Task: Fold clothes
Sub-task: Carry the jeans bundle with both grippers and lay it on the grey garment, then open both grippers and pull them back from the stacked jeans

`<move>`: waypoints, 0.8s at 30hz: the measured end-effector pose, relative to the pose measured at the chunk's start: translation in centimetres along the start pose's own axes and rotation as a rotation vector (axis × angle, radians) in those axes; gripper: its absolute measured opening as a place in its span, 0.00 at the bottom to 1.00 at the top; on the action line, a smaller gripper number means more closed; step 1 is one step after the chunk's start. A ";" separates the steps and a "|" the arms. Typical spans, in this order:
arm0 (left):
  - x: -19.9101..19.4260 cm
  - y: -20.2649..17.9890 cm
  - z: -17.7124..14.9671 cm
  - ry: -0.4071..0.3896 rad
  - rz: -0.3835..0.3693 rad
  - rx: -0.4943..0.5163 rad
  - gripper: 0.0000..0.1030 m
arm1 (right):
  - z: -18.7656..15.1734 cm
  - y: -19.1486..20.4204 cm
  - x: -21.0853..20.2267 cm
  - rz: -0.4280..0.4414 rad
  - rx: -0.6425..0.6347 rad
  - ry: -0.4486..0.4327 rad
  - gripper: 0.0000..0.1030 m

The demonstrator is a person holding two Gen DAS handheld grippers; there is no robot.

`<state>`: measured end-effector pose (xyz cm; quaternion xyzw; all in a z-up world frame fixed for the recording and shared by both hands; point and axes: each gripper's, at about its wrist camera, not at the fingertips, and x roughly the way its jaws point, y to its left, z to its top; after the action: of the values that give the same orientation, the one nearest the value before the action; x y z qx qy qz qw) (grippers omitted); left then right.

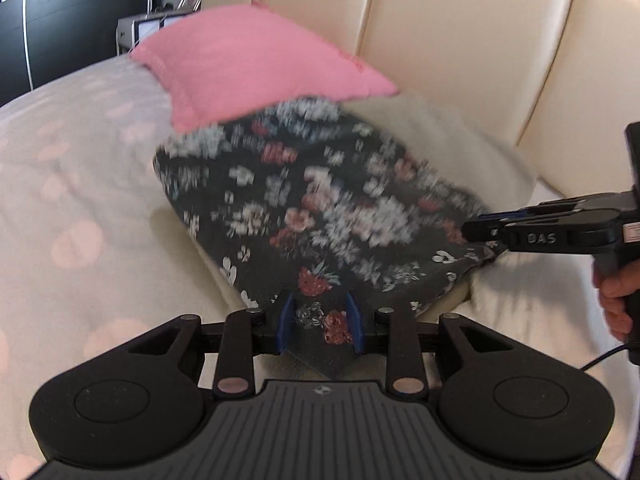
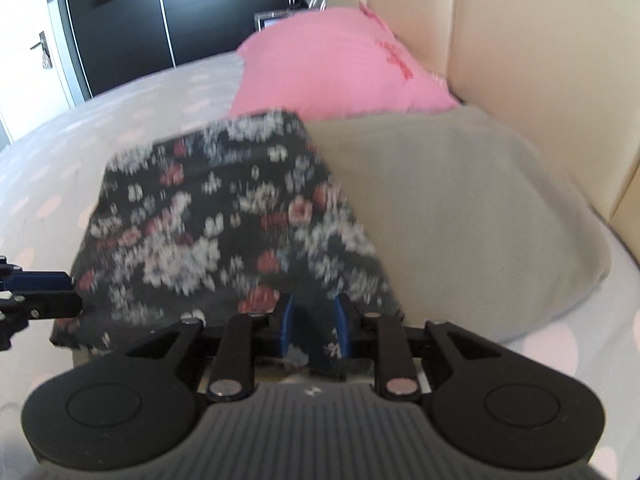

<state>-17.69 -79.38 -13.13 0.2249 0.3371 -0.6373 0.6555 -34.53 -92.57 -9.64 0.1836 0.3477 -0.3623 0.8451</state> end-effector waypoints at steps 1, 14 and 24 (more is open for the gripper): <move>0.3 0.1 -0.1 0.006 0.005 -0.003 0.26 | -0.3 0.0 0.5 -0.001 0.006 0.011 0.24; -7.1 -1.5 1.3 -0.141 0.077 0.028 0.52 | 0.9 3.5 -6.3 -0.037 0.039 -0.048 0.51; -9.7 -2.4 0.4 -0.107 0.183 0.027 0.72 | -0.5 9.4 -10.5 -0.082 0.000 -0.011 0.69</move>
<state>-19.67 -73.26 -5.50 0.2290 0.2711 -0.5903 0.7250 -32.97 -80.90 -1.89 0.1675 0.3503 -0.3976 0.8314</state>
